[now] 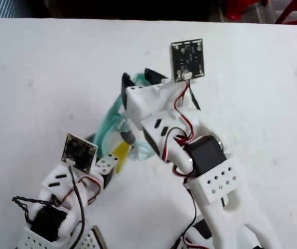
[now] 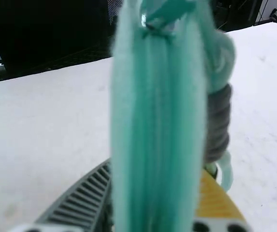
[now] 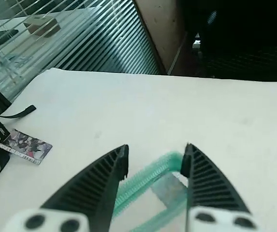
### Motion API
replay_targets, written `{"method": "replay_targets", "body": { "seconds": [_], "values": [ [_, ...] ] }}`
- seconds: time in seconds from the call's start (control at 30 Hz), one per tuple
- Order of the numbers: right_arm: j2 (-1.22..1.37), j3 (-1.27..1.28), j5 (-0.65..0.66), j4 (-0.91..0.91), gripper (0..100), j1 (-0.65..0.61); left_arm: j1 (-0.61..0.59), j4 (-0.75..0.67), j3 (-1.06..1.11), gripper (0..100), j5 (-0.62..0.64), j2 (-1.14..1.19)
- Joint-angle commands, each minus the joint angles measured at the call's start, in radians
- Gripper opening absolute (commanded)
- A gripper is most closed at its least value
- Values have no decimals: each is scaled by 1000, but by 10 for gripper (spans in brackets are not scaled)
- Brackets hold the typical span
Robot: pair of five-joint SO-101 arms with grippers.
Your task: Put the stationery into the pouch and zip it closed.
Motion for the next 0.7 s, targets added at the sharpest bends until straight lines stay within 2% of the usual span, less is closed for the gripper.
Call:
{"method": "replay_targets", "body": {
  "seconds": [0.0, 0.3, 0.4, 0.5, 0.57, 0.67],
  "values": [
    [15, -28, -2, 16, 176, -19, 4, -8, -26, 177, 9, -12],
    [15, -74, -2, 42, 173, 2, 5, -8, -26, 177, 5, -12],
    [-2, -112, 0, 101, 105, 7, 2, -8, -26, 177, 5, -12],
    [-44, -173, 98, 177, 11, 35, 1, -8, -26, 177, 5, -12],
    [-70, -192, 161, 208, 25, 35, 2, -8, -26, 177, 5, -12],
    [-82, -195, 181, 226, 16, 33, 7, -8, -26, 177, 5, -12]
  ]
}}
